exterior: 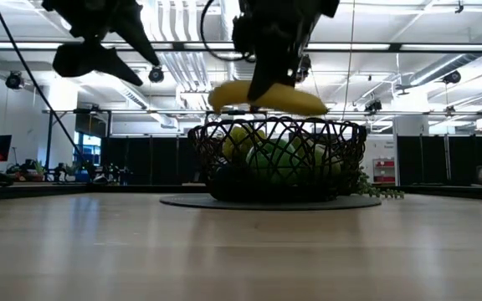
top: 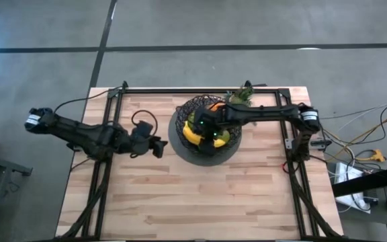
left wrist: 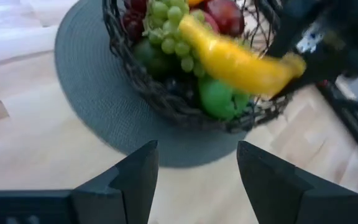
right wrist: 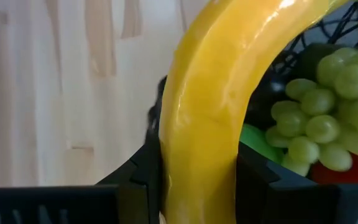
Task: Build produce basket
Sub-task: Put the yellow banana into the black basket
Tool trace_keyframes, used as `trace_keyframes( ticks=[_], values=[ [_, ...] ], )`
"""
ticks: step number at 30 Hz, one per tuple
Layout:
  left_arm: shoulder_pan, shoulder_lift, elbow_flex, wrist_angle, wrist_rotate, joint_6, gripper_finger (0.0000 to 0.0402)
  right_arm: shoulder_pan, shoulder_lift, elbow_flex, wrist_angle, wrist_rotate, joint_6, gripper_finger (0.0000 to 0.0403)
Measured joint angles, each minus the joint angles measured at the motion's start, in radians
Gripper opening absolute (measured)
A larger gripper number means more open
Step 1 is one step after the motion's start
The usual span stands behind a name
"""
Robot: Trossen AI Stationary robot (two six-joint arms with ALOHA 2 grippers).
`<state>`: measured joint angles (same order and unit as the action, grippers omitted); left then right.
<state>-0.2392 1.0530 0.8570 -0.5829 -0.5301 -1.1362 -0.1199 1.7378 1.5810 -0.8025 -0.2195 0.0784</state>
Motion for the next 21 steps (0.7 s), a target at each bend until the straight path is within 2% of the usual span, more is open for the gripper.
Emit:
trace_keyframes(
  ticks=[13,17,21],
  values=[
    [0.044,0.018,0.000,0.053,0.000,0.002,0.0200,-0.007,0.074,0.001,0.029,0.039,-0.026,0.0153],
    [0.044,0.018,0.000,0.061,0.001,0.047,0.0200,-0.007,0.074,0.001,0.036,0.091,-0.023,0.0155],
    [0.045,0.011,0.000,0.060,0.001,0.099,0.0200,-0.012,0.073,0.001,0.037,0.089,-0.003,0.0161]
  ],
)
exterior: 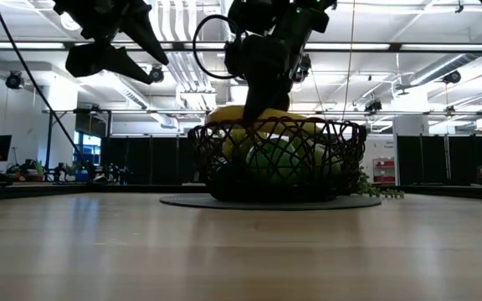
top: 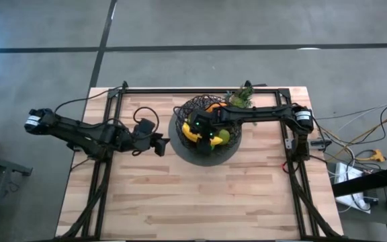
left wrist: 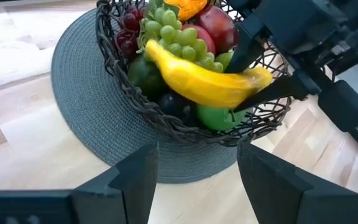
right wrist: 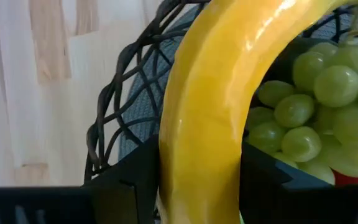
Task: Build produce basket
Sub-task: Put the yellow banana into the black basket
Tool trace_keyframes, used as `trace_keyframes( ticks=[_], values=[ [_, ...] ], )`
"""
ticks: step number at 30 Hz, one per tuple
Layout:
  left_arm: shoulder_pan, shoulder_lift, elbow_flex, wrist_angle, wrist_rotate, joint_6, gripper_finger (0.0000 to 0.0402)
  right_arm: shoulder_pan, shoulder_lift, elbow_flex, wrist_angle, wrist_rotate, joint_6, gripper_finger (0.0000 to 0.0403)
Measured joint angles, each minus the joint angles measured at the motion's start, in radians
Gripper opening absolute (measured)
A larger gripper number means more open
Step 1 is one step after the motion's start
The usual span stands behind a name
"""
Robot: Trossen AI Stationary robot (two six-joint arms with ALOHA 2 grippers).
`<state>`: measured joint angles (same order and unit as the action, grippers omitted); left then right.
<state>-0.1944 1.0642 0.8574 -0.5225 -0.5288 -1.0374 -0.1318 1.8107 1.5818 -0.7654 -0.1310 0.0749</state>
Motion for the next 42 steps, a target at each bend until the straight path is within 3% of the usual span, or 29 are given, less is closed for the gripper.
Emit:
trace_keyframes(
  ticks=[10,15,19,24,30,34,42],
  values=[
    [0.000,-0.002,0.000,-0.001,0.008,0.057,0.0200,0.000,-0.018,0.000,0.023,-0.003,0.076,0.0264],
    [0.000,-0.002,0.000,-0.001,0.013,0.059,0.0200,0.000,-0.085,0.019,-0.020,-0.004,0.123,0.0276],
    [0.000,-0.003,0.000,-0.001,0.023,0.059,0.0200,0.000,-0.169,0.015,-0.066,-0.044,0.135,0.0231],
    [0.000,-0.003,0.000,-0.001,0.026,0.059,0.0200,0.003,-0.243,-0.087,-0.080,-0.054,0.149,0.0134],
    [0.000,0.000,0.000,0.000,0.026,0.057,0.0200,0.003,-0.270,-0.292,0.104,-0.138,0.245,0.0025],
    [0.004,0.001,0.000,0.012,0.027,0.057,0.0200,0.003,-0.258,-0.360,0.250,-0.142,0.328,0.0013],
    [0.017,0.001,0.000,0.052,0.026,0.056,0.0200,0.003,-0.227,-0.362,0.258,-0.122,0.313,0.0013]
  ],
)
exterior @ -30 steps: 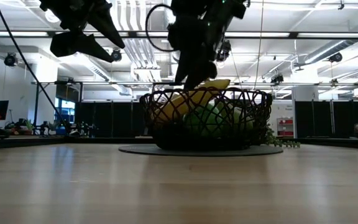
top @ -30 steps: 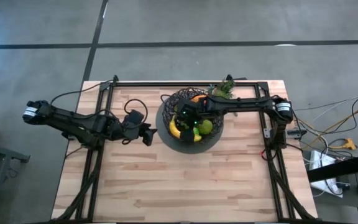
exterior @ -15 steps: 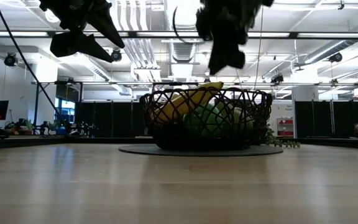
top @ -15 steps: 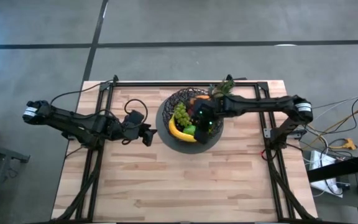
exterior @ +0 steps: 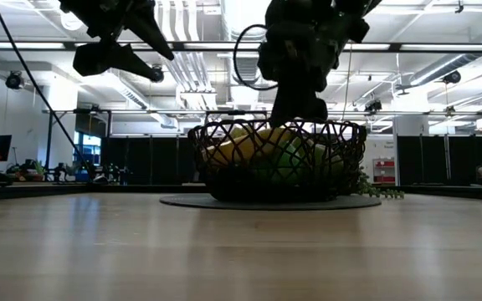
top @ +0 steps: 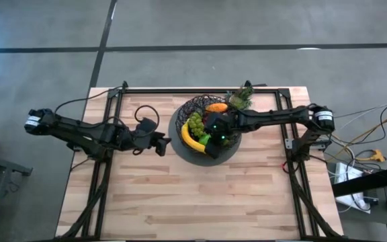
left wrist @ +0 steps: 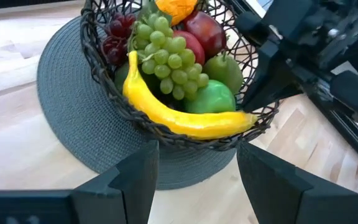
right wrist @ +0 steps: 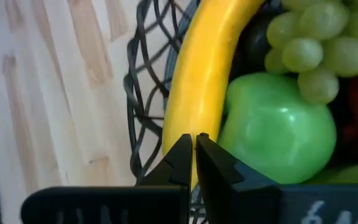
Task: Build produce basket
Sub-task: Put the yellow banana into the black basket, then return to Home Position
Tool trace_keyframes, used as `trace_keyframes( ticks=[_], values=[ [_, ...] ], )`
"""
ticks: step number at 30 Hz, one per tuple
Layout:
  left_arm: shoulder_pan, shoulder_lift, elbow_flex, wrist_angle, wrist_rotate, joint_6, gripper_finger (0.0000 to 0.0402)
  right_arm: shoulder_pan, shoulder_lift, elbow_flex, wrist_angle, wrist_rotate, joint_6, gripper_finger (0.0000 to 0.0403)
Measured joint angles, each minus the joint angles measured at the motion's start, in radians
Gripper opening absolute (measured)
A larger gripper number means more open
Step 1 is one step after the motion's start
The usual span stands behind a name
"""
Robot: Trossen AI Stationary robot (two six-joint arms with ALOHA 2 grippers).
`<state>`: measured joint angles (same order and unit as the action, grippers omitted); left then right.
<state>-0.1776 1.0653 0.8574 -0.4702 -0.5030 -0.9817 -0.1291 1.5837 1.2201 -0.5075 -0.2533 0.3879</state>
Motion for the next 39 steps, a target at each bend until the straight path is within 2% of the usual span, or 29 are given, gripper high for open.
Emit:
trace_keyframes(
  ticks=[5,10,20,24,30,34,39],
  values=[
    [0.001,0.000,0.000,0.036,0.000,-0.006,0.0200,0.000,-0.047,0.000,-0.003,0.091,-0.003,0.0013],
    [0.001,0.000,0.000,0.073,0.001,-0.006,0.0200,-0.002,-0.155,0.000,-0.021,0.151,-0.044,0.0013],
    [0.003,0.000,0.000,0.104,-0.009,-0.005,0.0200,-0.005,-0.526,-0.029,-0.098,0.101,-0.210,0.0013],
    [0.008,0.005,0.000,0.130,-0.038,-0.005,0.0200,-0.005,-0.717,-0.162,-0.062,0.088,-0.160,0.0013],
    [0.025,0.026,-0.001,0.190,-0.112,-0.002,0.0200,-0.005,-0.996,-0.462,0.131,0.063,-0.003,0.0013],
    [0.045,0.049,-0.001,0.243,-0.135,0.000,0.0200,-0.004,-1.130,-0.636,0.280,0.060,0.068,0.0013],
    [0.066,0.092,0.000,0.314,-0.135,-0.004,0.0200,-0.004,-1.227,-0.807,0.481,0.052,0.116,0.0013]
  ],
)
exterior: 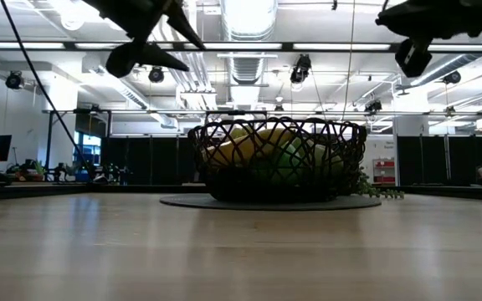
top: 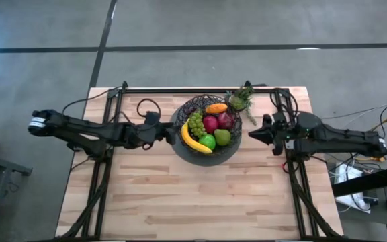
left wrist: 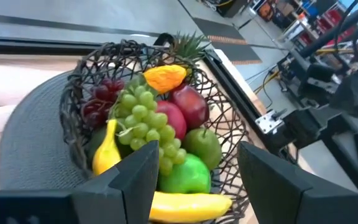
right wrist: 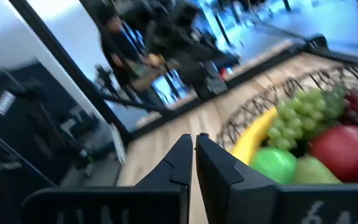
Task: Build produce basket
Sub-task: Return to Home Position
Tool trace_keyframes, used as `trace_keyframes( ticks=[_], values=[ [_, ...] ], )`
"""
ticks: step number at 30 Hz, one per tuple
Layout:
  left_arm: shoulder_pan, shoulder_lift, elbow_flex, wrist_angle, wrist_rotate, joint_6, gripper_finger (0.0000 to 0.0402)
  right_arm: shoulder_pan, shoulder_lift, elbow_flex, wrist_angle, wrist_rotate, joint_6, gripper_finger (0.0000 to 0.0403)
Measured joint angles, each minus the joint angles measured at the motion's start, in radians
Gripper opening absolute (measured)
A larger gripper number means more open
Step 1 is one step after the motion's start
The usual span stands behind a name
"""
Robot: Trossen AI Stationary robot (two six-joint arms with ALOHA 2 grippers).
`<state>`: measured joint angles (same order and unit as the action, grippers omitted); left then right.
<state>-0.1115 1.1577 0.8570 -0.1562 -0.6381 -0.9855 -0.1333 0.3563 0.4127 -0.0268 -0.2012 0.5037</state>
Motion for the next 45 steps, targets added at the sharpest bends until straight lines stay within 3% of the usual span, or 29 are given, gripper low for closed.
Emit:
trace_keyframes(
  ticks=[8,14,20,25,34,45],
  values=[
    [0.015,0.083,0.000,0.133,0.003,-0.001,0.0200,0.000,-0.080,-0.237,0.385,-0.009,0.077,0.0013],
    [0.021,0.106,0.000,0.179,0.005,-0.002,0.0200,0.000,-0.137,-0.340,0.463,-0.008,0.108,0.0013],
    [0.025,0.104,0.000,0.184,0.006,-0.002,0.0200,0.000,-0.248,-0.399,0.433,0.015,0.133,0.0013],
    [0.027,0.104,0.000,0.185,0.006,-0.002,0.0200,0.000,-0.351,-0.400,0.273,0.077,0.105,0.0009],
    [0.027,0.103,0.000,0.185,0.012,-0.002,0.0200,-0.005,-0.356,-0.400,0.056,0.119,0.054,0.0009],
    [0.027,0.103,0.000,0.184,0.015,-0.002,0.0200,-0.005,-0.336,-0.399,0.039,0.121,-0.099,0.0009]
  ],
)
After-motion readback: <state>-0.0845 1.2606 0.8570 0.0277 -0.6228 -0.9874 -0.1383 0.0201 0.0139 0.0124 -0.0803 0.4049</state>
